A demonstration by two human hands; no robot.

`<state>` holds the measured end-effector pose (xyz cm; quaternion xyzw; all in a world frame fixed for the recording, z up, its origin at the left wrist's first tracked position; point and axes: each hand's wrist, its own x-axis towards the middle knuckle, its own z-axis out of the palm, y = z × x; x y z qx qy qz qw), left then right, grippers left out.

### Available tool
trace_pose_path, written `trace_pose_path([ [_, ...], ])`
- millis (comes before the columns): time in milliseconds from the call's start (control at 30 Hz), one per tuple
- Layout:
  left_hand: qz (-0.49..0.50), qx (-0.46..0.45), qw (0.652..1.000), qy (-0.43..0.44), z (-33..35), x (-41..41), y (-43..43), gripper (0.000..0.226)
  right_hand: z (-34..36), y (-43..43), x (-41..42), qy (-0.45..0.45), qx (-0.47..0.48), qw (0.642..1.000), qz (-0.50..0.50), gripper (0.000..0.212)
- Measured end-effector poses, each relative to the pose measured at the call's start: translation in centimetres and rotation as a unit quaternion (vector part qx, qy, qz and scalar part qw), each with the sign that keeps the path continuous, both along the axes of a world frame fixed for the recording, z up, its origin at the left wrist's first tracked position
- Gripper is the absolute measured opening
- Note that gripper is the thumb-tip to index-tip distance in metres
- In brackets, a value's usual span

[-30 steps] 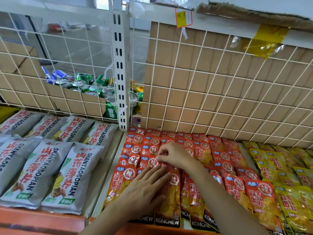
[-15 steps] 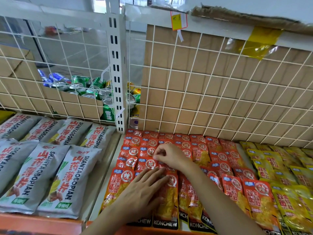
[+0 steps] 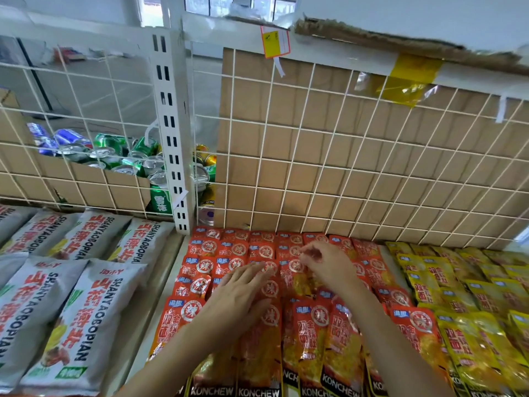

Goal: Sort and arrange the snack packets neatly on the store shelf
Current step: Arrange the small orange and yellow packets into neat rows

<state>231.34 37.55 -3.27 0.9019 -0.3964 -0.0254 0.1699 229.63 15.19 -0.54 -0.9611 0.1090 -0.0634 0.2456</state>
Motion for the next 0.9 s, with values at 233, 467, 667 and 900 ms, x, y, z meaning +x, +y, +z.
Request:
trace_pose_path([
  [233, -0.035, 0.040, 0.998, -0.025, -0.5, 1.0, -2.7, 0.078, -0.5, -0.3, 0.2, 0.059, -0.065, 0.995, 0.043, 0.041],
  [467, -0.009, 0.122, 0.992, -0.020, -1.3, 1.0, -2.7, 0.058, -1.2, 0.0, 1.2, 0.051, -0.017, 0.998, 0.023, 0.032],
  [667, -0.002, 0.129, 0.991, -0.016, -1.3, 1.1, -2.6, 0.060, -1.4, 0.0, 1.8, 0.038, 0.035, 0.999, -0.001, 0.015],
  [900, -0.001, 0.131, 0.991, -0.018, -0.7, 0.8, -2.7, 0.061, -1.9, -0.2, 2.0, 0.027, 0.032, 0.999, -0.015, 0.012],
])
